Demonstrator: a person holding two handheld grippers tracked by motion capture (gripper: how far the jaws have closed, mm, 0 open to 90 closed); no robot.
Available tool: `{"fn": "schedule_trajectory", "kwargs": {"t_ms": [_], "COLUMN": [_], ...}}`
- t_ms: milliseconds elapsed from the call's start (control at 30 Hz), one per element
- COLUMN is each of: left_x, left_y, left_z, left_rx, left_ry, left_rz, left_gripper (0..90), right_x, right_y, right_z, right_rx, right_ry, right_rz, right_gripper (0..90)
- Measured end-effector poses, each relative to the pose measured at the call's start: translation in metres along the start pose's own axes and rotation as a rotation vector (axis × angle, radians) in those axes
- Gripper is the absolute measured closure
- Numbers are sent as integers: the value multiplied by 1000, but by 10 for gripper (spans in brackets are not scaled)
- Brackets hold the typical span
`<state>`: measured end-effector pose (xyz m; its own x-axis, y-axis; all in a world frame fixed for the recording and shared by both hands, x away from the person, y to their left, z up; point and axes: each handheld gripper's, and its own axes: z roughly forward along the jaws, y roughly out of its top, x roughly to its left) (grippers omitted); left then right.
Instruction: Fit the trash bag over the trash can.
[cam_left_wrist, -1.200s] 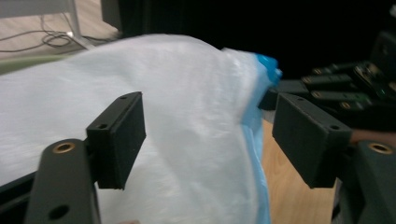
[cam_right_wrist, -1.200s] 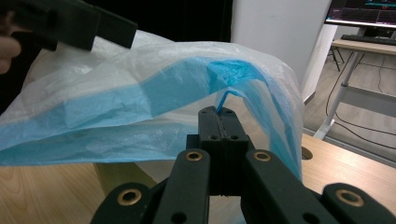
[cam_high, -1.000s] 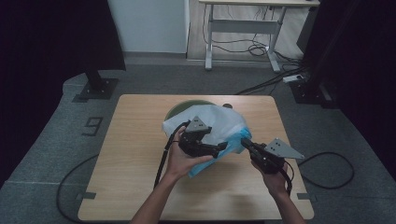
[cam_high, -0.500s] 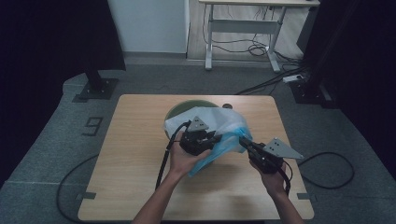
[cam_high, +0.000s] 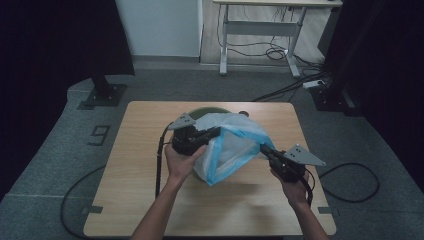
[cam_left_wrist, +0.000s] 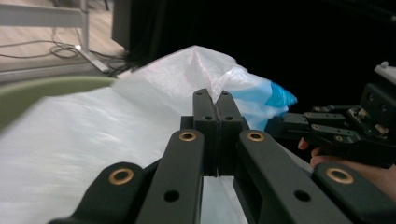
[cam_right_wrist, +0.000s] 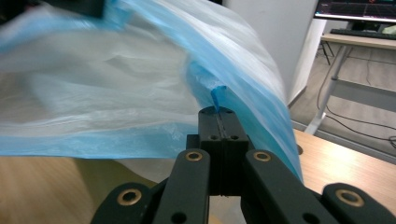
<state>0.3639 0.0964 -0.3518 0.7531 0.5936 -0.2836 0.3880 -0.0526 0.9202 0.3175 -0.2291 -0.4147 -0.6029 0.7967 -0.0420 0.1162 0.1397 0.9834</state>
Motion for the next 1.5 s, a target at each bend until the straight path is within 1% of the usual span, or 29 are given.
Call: {"fn": "schedule_trajectory", "kwargs": {"t_ms": [67, 133, 167, 200, 300, 400, 500, 667, 800, 933, 1000, 1100, 1167, 1233, 1300, 1400, 1467, 1500], "left_x": [10, 22, 27, 32, 48, 56, 60, 63, 65, 65, 64, 63, 63, 63, 65, 66, 65, 64], "left_y": [3, 7, 9, 11, 15, 15, 14, 13, 13, 12, 9, 2, -5, -13, -20, -30, -34, -36], "left_z": [-8, -17, -21, -25, -36, -45, -52, -58, -60, -64, -66, -72, -74, -77, -80, -85, -90, -92], "left_rx": [-28, -62, -72, -80, -113, -130, -141, -142, -125, -104, -88, -61, -35, -17, -1, 11, 4, 3], "left_ry": [0, -17, -15, -2, 9, 23, 35, 44, 52, 58, 62, 47, 43, 44, 42, 37, 29, 25], "left_rz": [-24, -38, -41, -46, -85, -98, -100, -101, -97, -81, -66, -53, -50, -53, -54, -55, -59, -52], "left_gripper": [896, 896, 896, 896, 896, 896, 896, 896, 896, 896, 896, 896, 896, 895, 895, 896, 895, 895], "right_x": [-3, -4, -4, -5, -6, -7, -10, -18, -24, -29, -28, -25, -24, -21, -17, -10, -4, 0], "right_y": [2, 6, 8, 10, 18, 27, 33, 39, 43, 44, 42, 35, 29, 23, 16, 6, -2, -6], "right_z": [5, 10, 13, 16, 25, 33, 39, 42, 45, 45, 42, 34, 29, 25, 20, 14, 8, 6], "right_rx": [7, 17, 21, 25, 33, 42, 52, 43, 38, 28, 30, 26, 27, 28, 35, 35, 37, 39], "right_ry": [-2, -3, -3, -6, -14, -31, -56, -93, -125, -140, -135, -119, -101, -72, -52, -12, 10, 23], "right_rz": [4, 2, -1, -4, -17, -33, -40, -26, -20, -13, -16, -26, -12, 8, 4, 26, 31, 32], "right_gripper": [886, 886, 887, 886, 887, 886, 886, 886, 886, 886, 886, 886, 886, 886, 886, 886, 886, 886]}}
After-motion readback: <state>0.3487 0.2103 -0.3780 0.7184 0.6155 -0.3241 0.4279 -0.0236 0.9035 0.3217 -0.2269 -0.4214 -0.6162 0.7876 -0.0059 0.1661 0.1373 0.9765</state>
